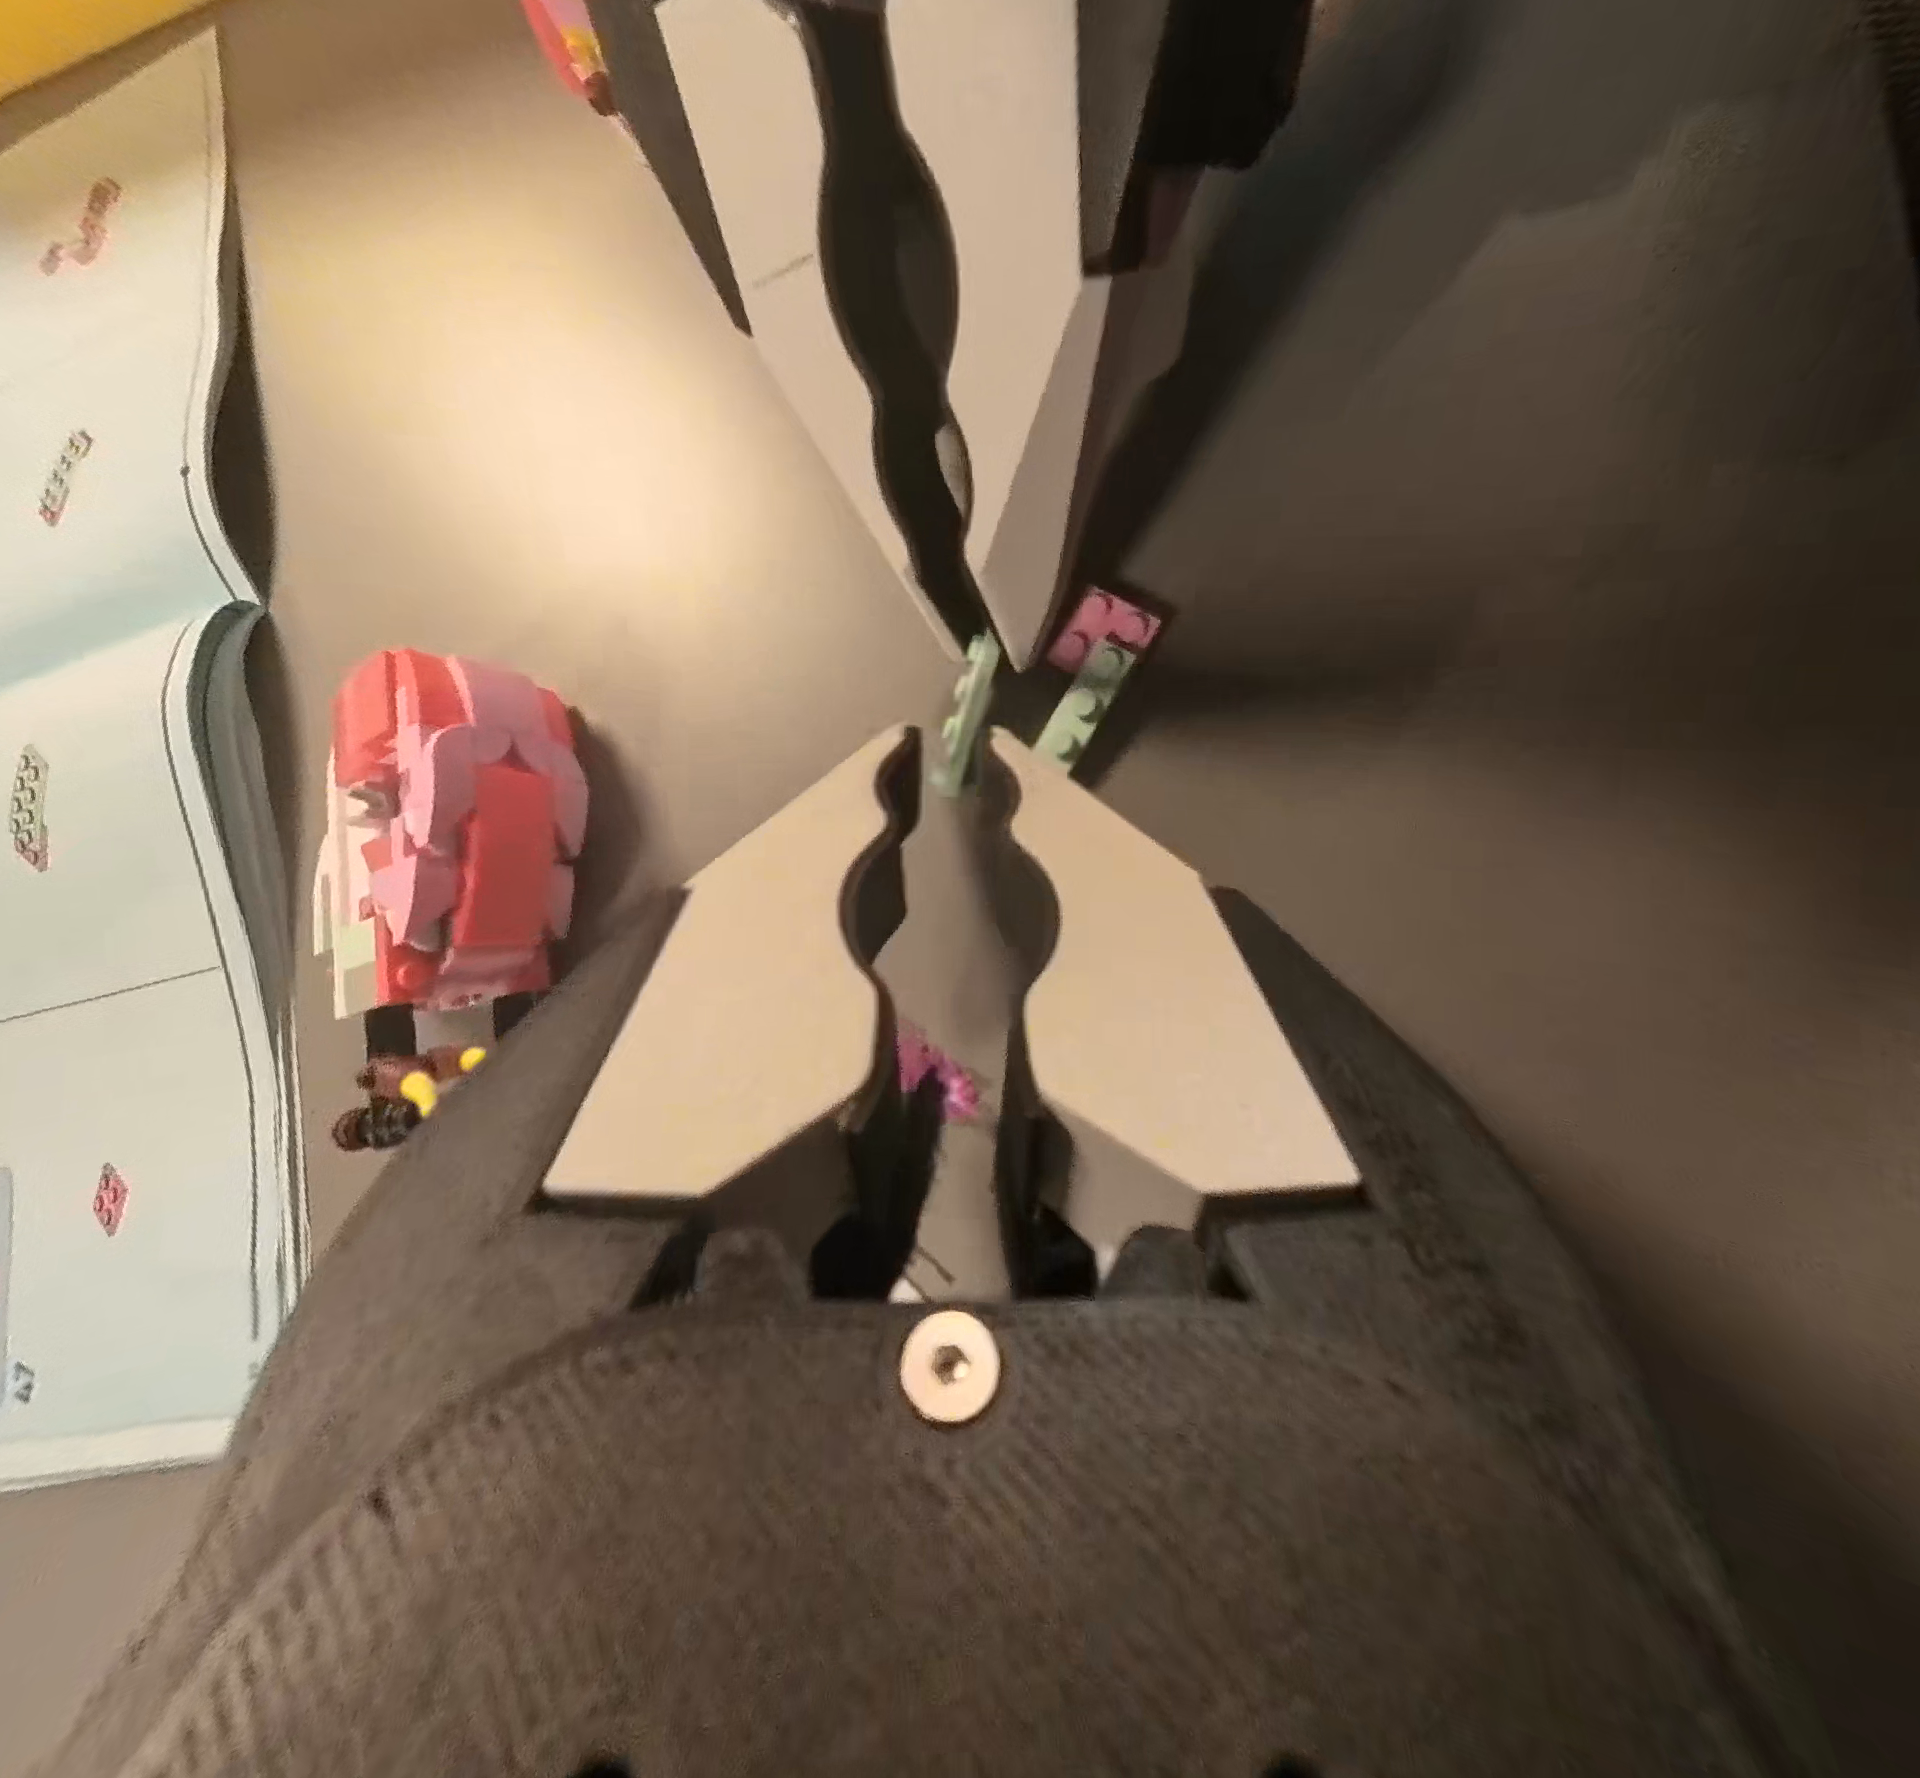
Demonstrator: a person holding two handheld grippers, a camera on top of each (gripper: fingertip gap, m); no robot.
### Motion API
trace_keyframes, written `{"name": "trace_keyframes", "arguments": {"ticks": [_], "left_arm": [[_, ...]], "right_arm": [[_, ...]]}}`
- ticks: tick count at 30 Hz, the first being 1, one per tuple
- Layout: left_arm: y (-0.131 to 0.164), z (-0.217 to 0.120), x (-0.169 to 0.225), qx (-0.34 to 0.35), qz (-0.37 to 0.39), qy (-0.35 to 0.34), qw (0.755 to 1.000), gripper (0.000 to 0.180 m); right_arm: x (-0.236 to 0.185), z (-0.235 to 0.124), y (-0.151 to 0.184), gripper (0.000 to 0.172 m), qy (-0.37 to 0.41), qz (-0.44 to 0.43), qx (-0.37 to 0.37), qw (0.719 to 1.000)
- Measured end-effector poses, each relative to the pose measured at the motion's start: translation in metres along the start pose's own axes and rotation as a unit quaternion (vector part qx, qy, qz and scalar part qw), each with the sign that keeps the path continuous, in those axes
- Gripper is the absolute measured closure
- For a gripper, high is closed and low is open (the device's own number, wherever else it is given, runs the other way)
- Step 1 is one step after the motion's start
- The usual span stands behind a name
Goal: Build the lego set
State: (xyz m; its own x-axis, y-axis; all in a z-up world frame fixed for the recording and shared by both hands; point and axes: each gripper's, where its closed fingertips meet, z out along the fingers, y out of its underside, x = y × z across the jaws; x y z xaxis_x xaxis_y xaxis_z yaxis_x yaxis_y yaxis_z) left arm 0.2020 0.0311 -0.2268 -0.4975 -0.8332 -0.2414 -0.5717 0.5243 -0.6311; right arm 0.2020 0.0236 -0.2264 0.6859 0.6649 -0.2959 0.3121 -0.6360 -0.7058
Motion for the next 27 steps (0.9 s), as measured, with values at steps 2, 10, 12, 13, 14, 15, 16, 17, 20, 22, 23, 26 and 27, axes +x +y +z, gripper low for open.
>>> {"name": "trace_keyframes", "arguments": {"ticks": [2,10,12,13,14,15,16,17,20,22,23,26,27], "left_arm": [[0.001,0.002,0.000,-0.011,0.001,0.011,1.000,0.176],[0.002,0.003,-0.002,-0.042,-0.017,0.055,0.997,0.173],[0.001,0.003,-0.001,-0.041,-0.018,0.058,0.997,0.168],[0.001,0.003,-0.001,-0.041,-0.018,0.059,0.997,0.165],[0.001,0.003,-0.002,-0.042,-0.019,0.058,0.997,0.163],[0.002,0.002,-0.003,-0.042,-0.020,0.056,0.997,0.161],[0.002,0.001,-0.003,-0.043,-0.023,0.053,0.997,0.157],[0.003,-0.001,-0.004,-0.043,-0.027,0.050,0.997,0.154],[0.004,-0.009,-0.004,-0.027,-0.040,0.039,0.998,0.150],[0.005,-0.015,-0.001,-0.016,-0.043,0.031,0.998,0.148],[0.006,-0.017,0.001,-0.015,-0.039,0.023,0.999,0.147],[0.013,-0.019,0.006,-0.034,0.007,-0.016,0.999,0.141],[0.011,-0.019,0.009,-0.027,0.026,-0.025,0.999,0.139]], "right_arm": [[0.001,-0.001,0.000,0.166,0.006,-0.005,0.000,1.000],[0.003,-0.014,0.002,0.134,0.062,-0.020,0.023,0.998],[-0.005,-0.015,0.003,0.135,0.075,-0.017,0.028,0.997],[-0.007,-0.015,0.004,0.136,0.084,-0.017,0.026,0.996],[-0.010,-0.014,0.006,0.136,0.095,-0.019,0.022,0.995],[-0.011,-0.013,0.009,0.136,0.103,-0.021,0.017,0.994],[-0.013,-0.012,0.011,0.136,0.111,-0.022,0.014,0.993],[-0.014,-0.011,0.012,0.136,0.117,-0.024,0.011,0.993],[-0.016,-0.006,0.012,0.138,0.127,-0.025,0.008,0.992],[-0.015,-0.005,0.012,0.148,0.138,-0.035,0.004,0.990],[-0.014,-0.004,0.012,0.158,0.144,-0.039,0.001,0.989],[-0.015,-0.003,0.010,0.159,0.123,-0.015,0.010,0.992],[-0.017,-0.002,0.009,0.159,0.103,0.007,0.018,0.994]]}}
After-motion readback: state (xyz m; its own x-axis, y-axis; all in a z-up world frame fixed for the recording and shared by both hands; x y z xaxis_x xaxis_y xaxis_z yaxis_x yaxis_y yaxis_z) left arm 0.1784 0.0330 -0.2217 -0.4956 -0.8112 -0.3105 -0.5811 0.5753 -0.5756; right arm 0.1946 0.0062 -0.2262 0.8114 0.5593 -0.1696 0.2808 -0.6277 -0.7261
